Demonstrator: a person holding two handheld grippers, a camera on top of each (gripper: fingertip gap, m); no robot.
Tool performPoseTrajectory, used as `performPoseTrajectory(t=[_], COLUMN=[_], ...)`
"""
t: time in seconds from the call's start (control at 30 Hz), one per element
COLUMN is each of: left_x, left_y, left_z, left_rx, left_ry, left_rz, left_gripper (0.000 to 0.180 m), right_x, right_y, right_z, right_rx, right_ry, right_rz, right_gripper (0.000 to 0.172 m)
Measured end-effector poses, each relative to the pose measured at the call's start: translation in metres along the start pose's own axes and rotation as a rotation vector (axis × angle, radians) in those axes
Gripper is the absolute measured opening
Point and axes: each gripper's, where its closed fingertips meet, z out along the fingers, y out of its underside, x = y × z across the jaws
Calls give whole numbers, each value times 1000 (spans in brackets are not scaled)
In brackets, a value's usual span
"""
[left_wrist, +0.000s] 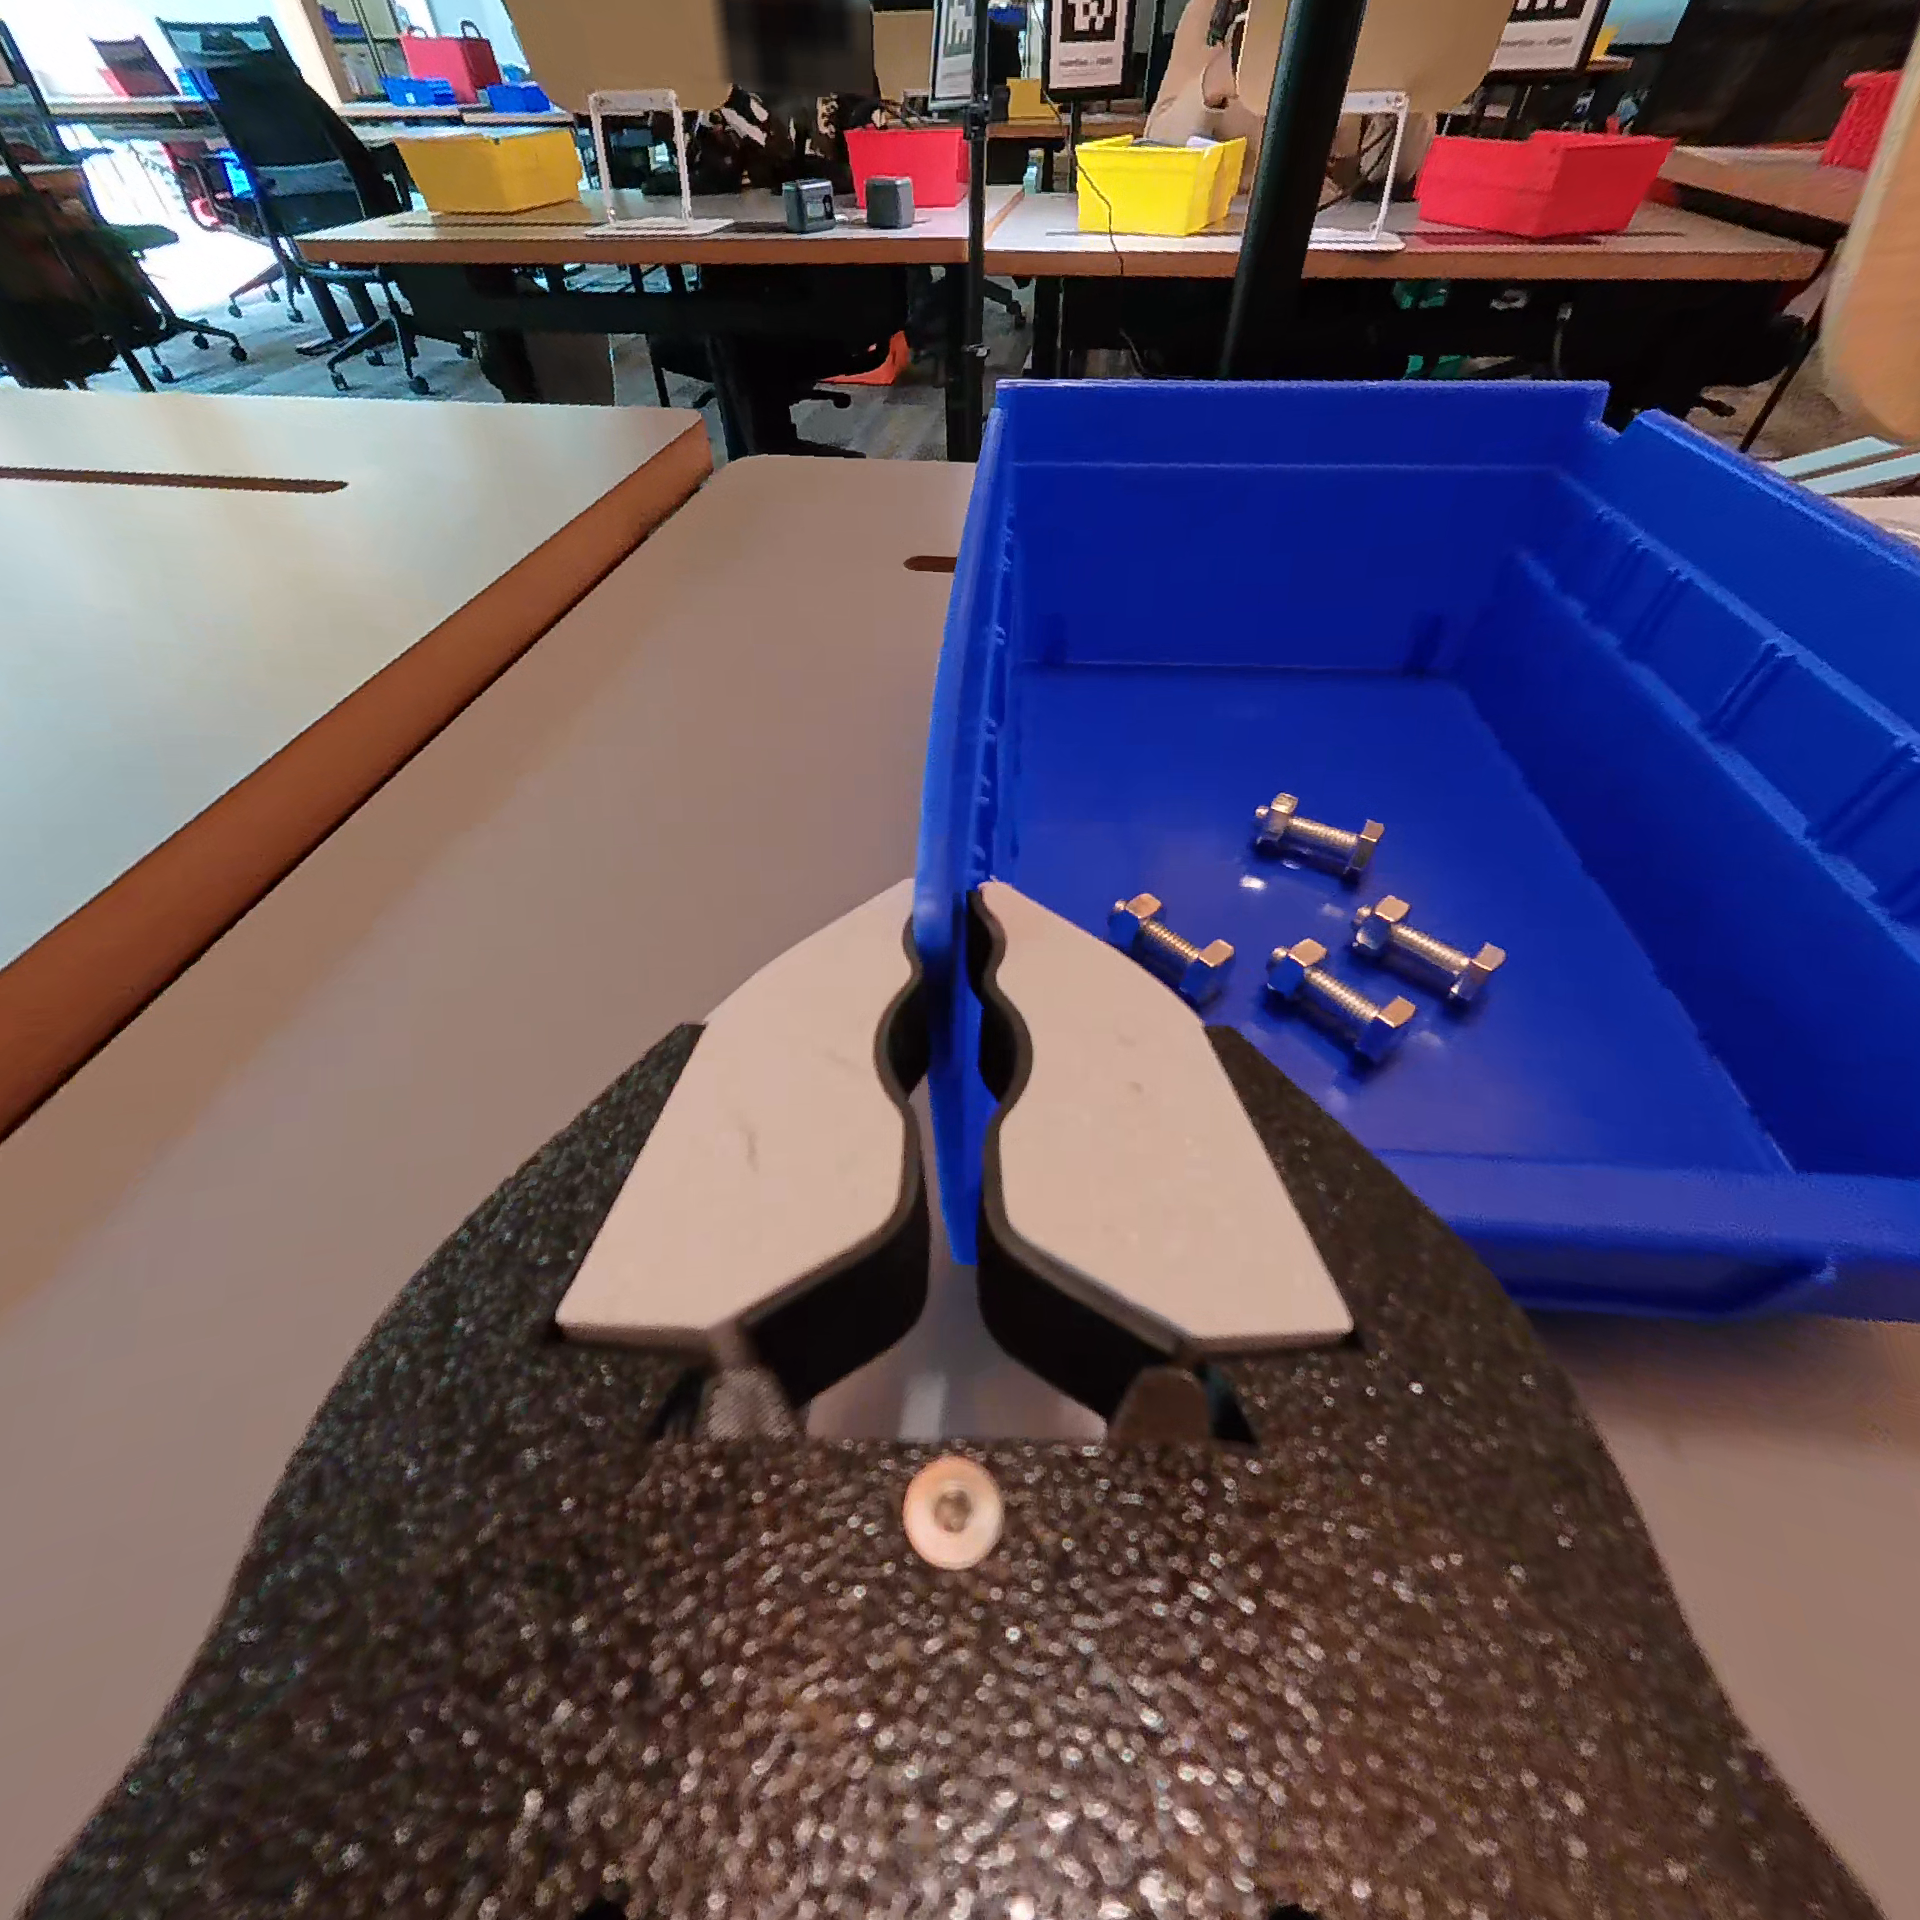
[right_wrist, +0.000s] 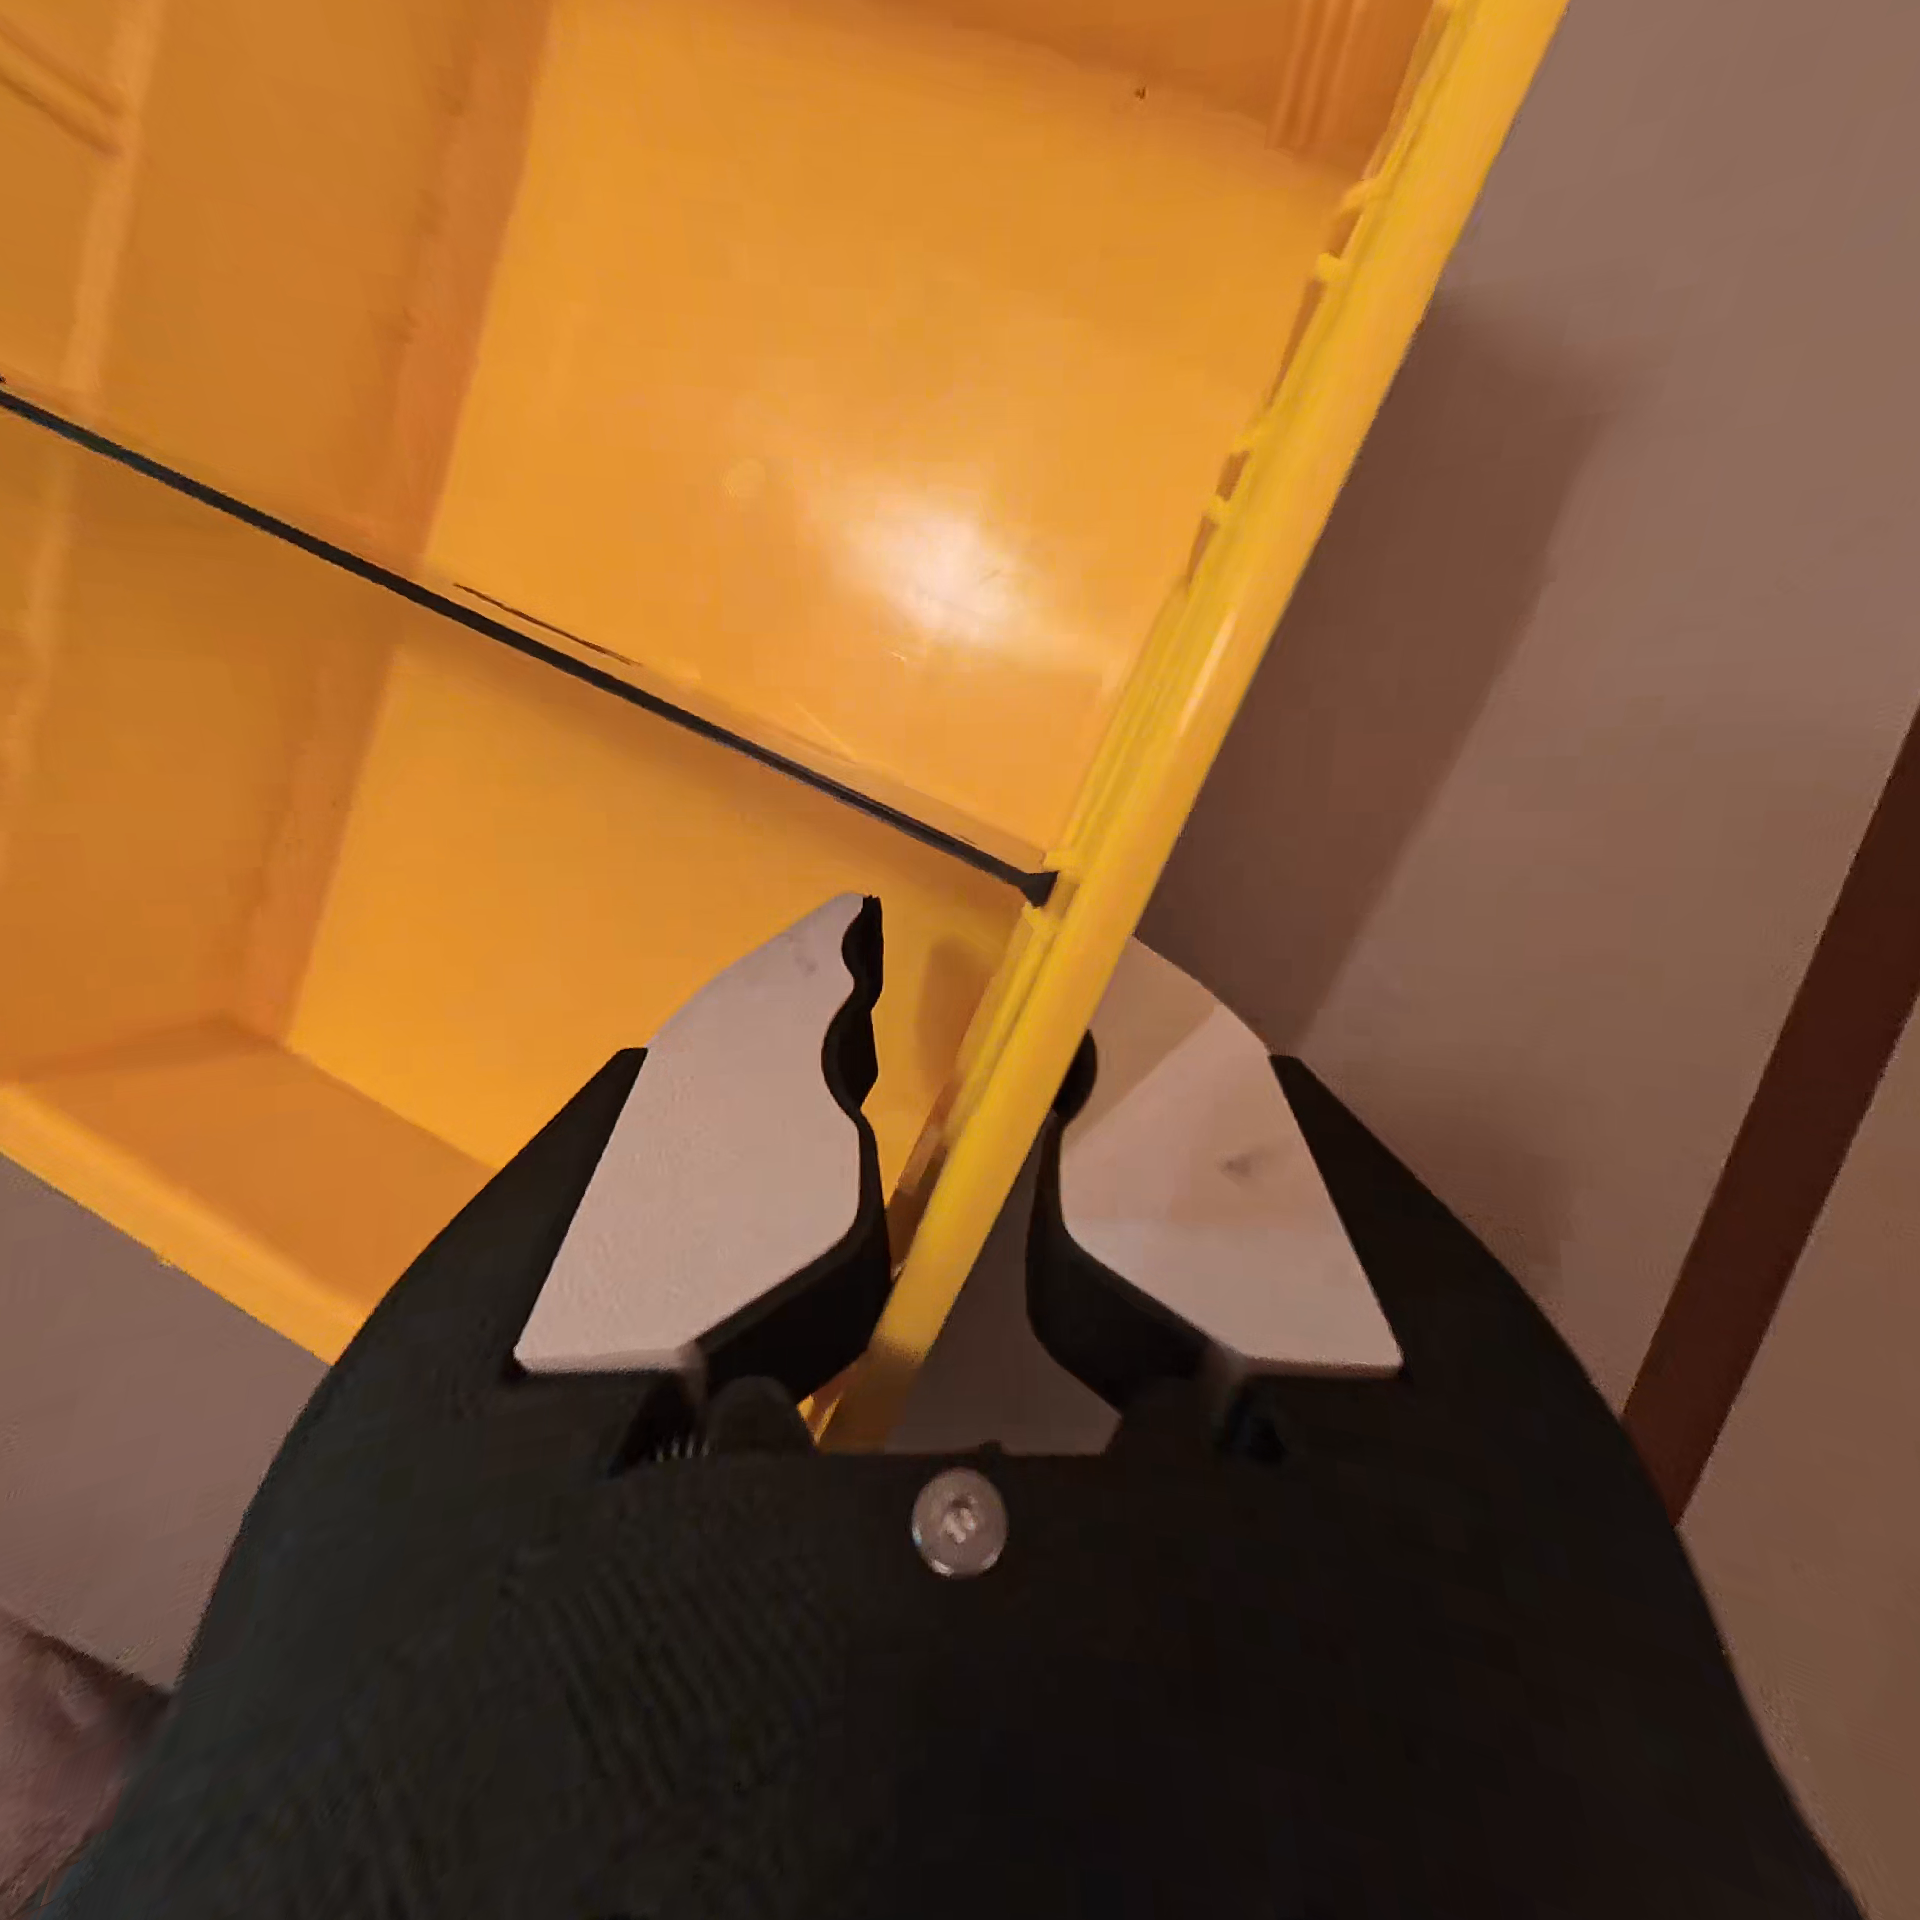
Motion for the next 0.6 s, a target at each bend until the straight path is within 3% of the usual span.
performPoseTrajectory(t=[0.27,0.37,0.43,0.53,0.6], left_x=[-14,-6,16,63,88], left_y=[-14,-48,-66,-73,-70], left_z=[11,-6,-14,-12,5], left_rx=[-51,-21,-72,-243,-343], left_ry=[3,49,146,334,391], left_rz=[86,25,-16,-82,-130], left_gripper=[14,34,36,45,47], right_x=[14,30,33,-4,-67], right_y=[-25,-48,-60,-70,-68], right_z=[18,-7,-41,-82,-85], right_rx=[29,158,250,391,461], right_ry=[-14,153,273,357,244], right_rz=[-54,-76,-99,-151,-250], right_gripper=[35,56,72,90,96])
